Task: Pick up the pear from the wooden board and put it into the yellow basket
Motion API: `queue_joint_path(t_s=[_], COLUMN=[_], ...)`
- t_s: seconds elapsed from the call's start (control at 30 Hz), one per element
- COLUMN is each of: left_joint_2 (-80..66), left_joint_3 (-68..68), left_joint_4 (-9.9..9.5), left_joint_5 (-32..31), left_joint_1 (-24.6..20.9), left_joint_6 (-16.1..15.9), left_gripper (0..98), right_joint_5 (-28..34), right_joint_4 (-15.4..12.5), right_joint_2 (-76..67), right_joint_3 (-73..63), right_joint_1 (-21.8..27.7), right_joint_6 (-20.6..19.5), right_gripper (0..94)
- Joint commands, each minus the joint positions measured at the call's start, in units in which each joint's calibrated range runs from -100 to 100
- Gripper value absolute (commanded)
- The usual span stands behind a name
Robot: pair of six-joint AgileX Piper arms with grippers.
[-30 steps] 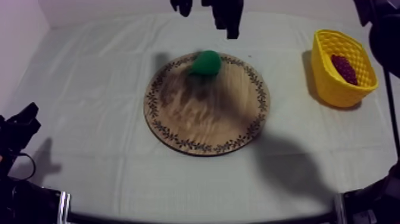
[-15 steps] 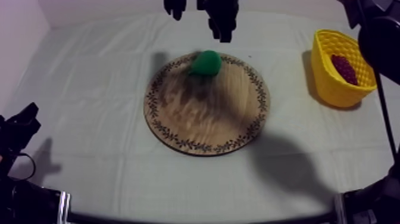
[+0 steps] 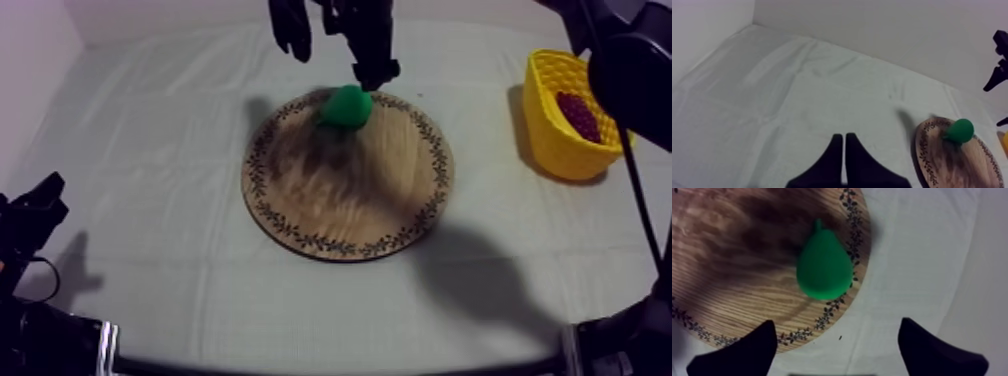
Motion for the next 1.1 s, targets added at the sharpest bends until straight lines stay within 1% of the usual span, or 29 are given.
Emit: queue_joint_path(t_s=[0.0,0.27,0.67,0.8,1.07], left_joint_2=[0.0,0.0,0.0,0.0,0.0], left_joint_3=[0.0,0.0,0.0,0.0,0.0], left_joint_4=[-0.02,-0.02,-0.02,-0.02,-0.02], left_joint_5=[0.0,0.0,0.0,0.0,0.0], left_joint_1=[0.0,0.0,0.0,0.0,0.0], left_joint_6=[0.0,0.0,0.0,0.0,0.0], left_gripper=[0.1,0.1,0.1,0.1,0.1], right_joint_5=[-0.3,-0.8,-1.4,-2.5,-4.1], right_joint_4=[-0.2,-0.4,-0.9,-1.0,-1.0], right_joint_2=[1.1,6.2,12.8,14.5,17.7], right_joint_3=[-0.3,-1.7,-4.0,-4.8,-7.3], right_joint_1=[0.1,0.7,1.0,1.1,1.1], right_joint_6=[0.6,2.1,2.7,2.8,2.4], right_gripper=[76.2,75.4,74.6,74.1,69.0])
